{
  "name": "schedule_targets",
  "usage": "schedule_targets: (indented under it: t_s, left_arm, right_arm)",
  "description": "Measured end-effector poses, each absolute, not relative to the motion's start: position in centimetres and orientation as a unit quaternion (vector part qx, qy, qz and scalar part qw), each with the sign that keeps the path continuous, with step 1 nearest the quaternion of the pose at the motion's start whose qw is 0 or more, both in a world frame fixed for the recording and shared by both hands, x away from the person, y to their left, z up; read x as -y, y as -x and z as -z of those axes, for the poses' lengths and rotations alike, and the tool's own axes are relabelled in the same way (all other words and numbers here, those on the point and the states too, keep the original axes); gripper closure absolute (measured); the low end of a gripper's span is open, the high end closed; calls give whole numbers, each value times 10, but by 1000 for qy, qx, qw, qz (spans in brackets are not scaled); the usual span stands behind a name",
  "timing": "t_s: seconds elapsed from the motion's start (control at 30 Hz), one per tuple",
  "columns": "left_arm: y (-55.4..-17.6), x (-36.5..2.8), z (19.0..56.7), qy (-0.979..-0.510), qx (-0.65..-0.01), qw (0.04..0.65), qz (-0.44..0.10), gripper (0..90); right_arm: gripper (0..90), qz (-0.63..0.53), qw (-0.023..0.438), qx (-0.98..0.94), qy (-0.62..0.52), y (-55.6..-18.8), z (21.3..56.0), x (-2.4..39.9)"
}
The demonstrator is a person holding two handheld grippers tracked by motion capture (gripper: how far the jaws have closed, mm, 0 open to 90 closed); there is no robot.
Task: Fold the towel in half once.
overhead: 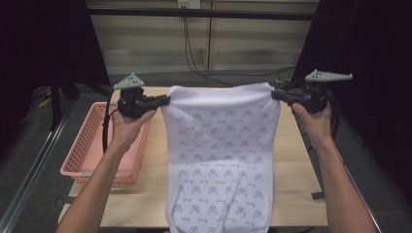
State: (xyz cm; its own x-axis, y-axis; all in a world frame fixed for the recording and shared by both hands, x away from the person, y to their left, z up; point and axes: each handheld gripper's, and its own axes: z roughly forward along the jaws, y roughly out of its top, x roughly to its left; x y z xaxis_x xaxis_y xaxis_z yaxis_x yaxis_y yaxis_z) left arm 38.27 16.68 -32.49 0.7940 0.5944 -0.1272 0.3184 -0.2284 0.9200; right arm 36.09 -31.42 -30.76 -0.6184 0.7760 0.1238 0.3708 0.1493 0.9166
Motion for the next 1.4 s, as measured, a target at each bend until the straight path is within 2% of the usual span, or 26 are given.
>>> schedule_targets:
  t_s: [0.27, 0.33, 0.5, 0.7, 0.83, 0.93, 1.17, 1.27, 1.4]
  left_arm:
    - [-334, -157, 360, -799, -270, 529, -100, 869]
    - [-322, -157, 371, -793, -268, 541, -78, 868]
    - [-290, -157, 403, -826, -257, 496, -75, 868]
    - [-267, -180, 439, -836, -300, 456, -54, 868]
    - [-255, -182, 465, -850, -312, 424, -21, 867]
    - [-258, -177, 481, -859, -322, 398, -8, 866]
    - [-266, -170, 494, -858, -324, 399, 19, 859]
    - [-267, -168, 493, -853, -317, 414, 23, 854]
    - [-269, -163, 497, -860, -318, 398, 18, 857]
  right_arm:
    - [877, -511, 154, -759, -374, -306, 357, 311]
    - [876, -502, 140, -766, -376, -293, 370, 311]
    - [876, -481, 105, -782, -382, -264, 402, 313]
    - [876, -454, 66, -796, -394, -235, 437, 309]
    - [876, -438, 34, -804, -401, -213, 453, 304]
    - [876, -404, 18, -819, -406, -210, 466, 297]
    - [877, -368, -22, -832, -415, -214, 493, 292]
    - [878, -361, -14, -834, -417, -215, 493, 293]
    - [879, -361, -9, -831, -423, -216, 493, 293]
